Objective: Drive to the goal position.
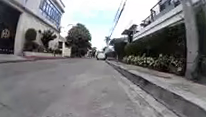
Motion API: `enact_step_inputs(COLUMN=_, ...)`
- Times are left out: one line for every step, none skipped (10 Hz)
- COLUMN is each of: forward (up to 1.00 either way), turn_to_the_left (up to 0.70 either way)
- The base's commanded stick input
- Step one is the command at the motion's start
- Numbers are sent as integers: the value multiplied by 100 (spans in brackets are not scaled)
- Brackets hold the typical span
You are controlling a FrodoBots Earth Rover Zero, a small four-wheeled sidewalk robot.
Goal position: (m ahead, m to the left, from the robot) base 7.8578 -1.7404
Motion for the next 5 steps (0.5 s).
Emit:
enact_step_inputs(forward=100, turn_to_the_left=0)
enact_step_inputs(forward=100, turn_to_the_left=0)
enact_step_inputs(forward=100, turn_to_the_left=0)
enact_step_inputs(forward=100, turn_to_the_left=0)
enact_step_inputs(forward=100, turn_to_the_left=0)
